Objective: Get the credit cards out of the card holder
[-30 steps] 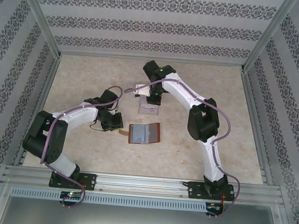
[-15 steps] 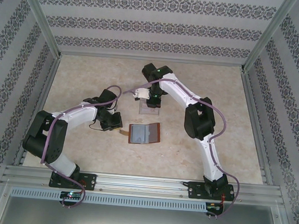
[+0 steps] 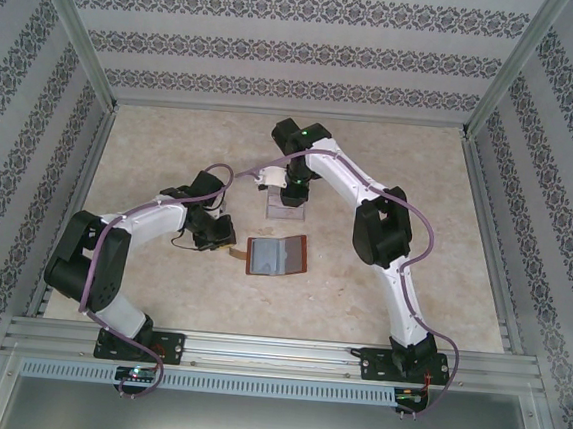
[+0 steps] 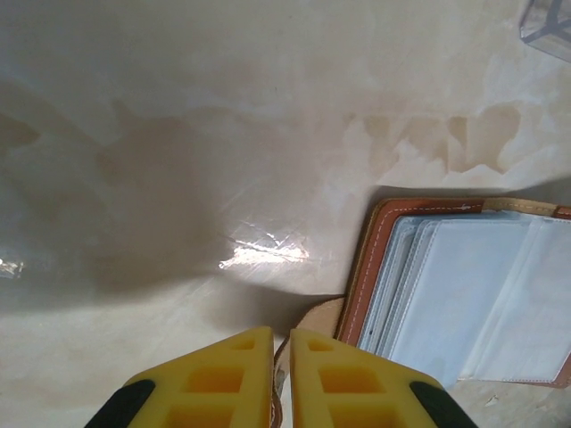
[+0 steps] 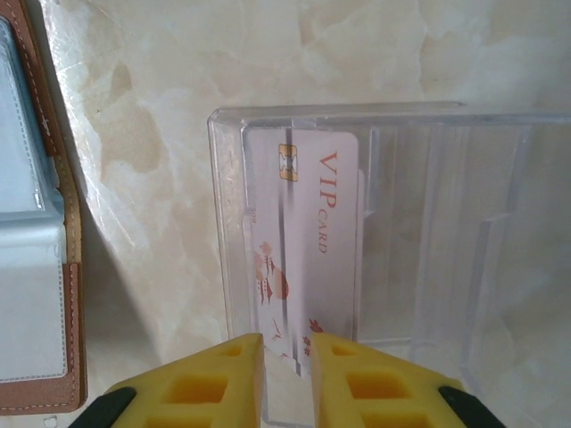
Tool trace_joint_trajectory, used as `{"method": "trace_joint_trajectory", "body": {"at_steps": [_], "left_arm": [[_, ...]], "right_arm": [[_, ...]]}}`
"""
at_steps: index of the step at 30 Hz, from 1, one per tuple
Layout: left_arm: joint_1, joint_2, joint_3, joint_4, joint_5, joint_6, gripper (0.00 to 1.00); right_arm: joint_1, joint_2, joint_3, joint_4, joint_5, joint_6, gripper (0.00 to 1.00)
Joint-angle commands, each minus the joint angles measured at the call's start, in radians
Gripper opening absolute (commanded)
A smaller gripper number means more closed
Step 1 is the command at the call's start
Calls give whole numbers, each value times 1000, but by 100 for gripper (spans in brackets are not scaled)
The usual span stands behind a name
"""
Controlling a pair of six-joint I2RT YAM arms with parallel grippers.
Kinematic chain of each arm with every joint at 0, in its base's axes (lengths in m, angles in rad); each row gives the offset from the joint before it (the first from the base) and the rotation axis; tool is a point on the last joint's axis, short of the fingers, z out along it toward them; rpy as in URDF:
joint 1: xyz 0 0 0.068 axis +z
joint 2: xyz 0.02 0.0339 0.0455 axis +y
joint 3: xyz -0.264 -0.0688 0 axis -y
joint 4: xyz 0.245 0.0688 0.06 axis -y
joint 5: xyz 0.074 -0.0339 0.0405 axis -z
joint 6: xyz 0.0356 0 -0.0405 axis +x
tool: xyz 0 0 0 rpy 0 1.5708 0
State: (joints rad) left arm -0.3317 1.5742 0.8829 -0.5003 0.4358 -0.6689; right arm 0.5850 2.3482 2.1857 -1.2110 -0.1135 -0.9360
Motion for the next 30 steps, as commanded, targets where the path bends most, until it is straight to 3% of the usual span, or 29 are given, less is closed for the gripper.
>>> {"method": "trace_joint_trajectory", "body": {"at_steps": [1, 11, 17, 22, 30], "left_arm": [[10, 4, 36, 6, 11, 16, 14], [7, -11, 76, -8, 26, 29, 14], [-14, 5, 110, -3, 47, 31, 14], [-44, 39, 146, -6, 48, 30, 14], [-69, 70, 155, 10, 58, 22, 13]], "right_arm": [[0, -49, 19, -10, 33, 29, 21], [6, -194, -199, 165, 56, 206, 22], [8, -265, -322, 272, 29, 531, 20], [18, -364, -500, 413, 1, 855, 12], [17, -532, -750, 550, -46, 1334, 11]]}}
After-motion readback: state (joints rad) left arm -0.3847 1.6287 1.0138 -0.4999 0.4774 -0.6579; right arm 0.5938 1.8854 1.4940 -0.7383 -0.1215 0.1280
